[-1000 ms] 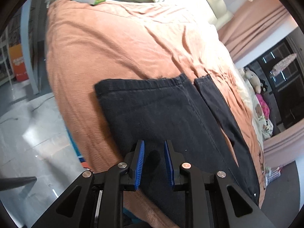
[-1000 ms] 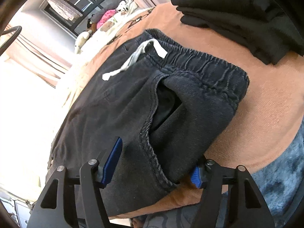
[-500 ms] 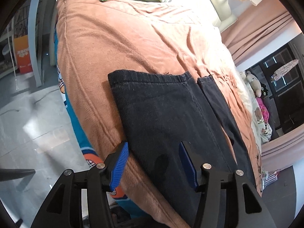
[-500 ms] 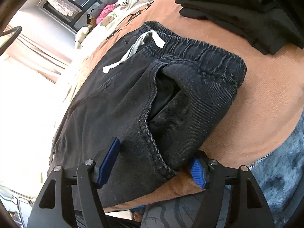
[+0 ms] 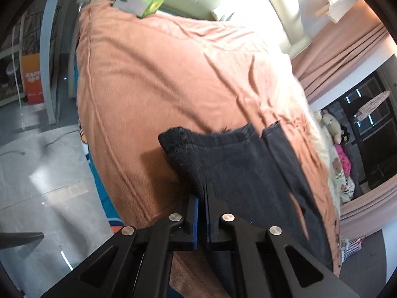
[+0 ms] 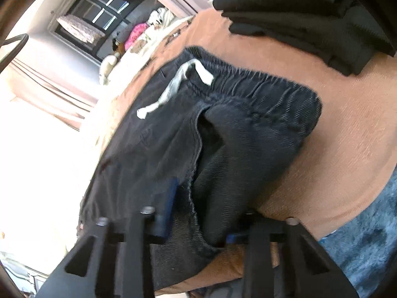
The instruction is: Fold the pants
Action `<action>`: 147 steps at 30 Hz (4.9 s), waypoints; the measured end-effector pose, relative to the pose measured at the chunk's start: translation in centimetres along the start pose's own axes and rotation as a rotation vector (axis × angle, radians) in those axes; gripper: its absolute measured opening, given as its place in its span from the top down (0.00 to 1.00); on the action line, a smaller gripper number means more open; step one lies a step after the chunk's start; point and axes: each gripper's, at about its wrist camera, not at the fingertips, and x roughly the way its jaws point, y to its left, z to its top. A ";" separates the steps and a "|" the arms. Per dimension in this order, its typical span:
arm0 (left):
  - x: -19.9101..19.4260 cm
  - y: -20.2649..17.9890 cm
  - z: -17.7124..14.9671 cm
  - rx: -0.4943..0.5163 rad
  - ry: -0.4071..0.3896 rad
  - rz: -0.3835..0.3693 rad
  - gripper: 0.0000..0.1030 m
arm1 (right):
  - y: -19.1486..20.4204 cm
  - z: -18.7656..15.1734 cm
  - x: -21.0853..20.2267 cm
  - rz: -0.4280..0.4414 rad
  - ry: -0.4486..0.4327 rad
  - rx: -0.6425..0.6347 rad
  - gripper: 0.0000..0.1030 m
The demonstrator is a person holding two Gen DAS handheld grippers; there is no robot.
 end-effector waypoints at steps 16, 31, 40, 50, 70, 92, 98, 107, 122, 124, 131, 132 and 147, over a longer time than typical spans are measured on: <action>-2.2 -7.8 4.3 0.072 -0.091 -0.095 0.99 | 3.2 2.1 -4.5 0.105 -0.120 -0.003 0.99; -2.0 -17.7 9.6 0.148 -0.164 -0.177 0.99 | 7.8 8.3 -4.2 0.188 -0.206 -0.029 0.99; 1.6 -22.2 11.5 0.160 -0.158 -0.166 0.99 | 10.2 12.3 0.7 0.164 -0.221 -0.042 0.99; 7.5 -26.9 12.8 0.186 -0.140 -0.123 0.99 | 14.0 15.6 6.2 0.125 -0.227 -0.053 0.99; 24.0 -31.2 12.9 0.213 -0.058 0.066 0.99 | 18.8 22.4 18.5 0.002 -0.143 -0.058 1.00; 37.0 -30.4 10.7 0.268 0.099 0.306 0.94 | 19.4 24.2 28.4 -0.141 -0.043 -0.017 0.96; 34.7 -30.1 11.2 0.276 0.088 0.255 0.47 | 20.7 24.2 25.7 -0.054 -0.029 -0.065 0.53; 29.3 -29.4 10.9 0.338 0.094 0.238 0.46 | 21.5 22.4 19.4 -0.045 -0.053 -0.130 0.35; 19.3 -27.7 9.0 0.452 0.108 0.210 0.39 | 21.0 18.5 9.9 -0.147 -0.055 -0.261 0.18; 18.5 -27.2 8.5 0.460 0.111 0.210 0.38 | 20.2 18.1 8.6 -0.167 -0.050 -0.269 0.18; 16.4 -24.1 6.8 0.447 0.136 0.213 0.38 | 17.8 17.4 5.6 -0.219 -0.032 -0.272 0.18; 16.2 -23.7 6.6 0.446 0.139 0.217 0.38 | 17.8 17.5 5.4 -0.228 -0.028 -0.283 0.18; 16.6 -18.3 2.4 0.428 0.230 0.250 0.38 | 19.8 19.8 9.0 -0.274 0.138 -0.649 0.18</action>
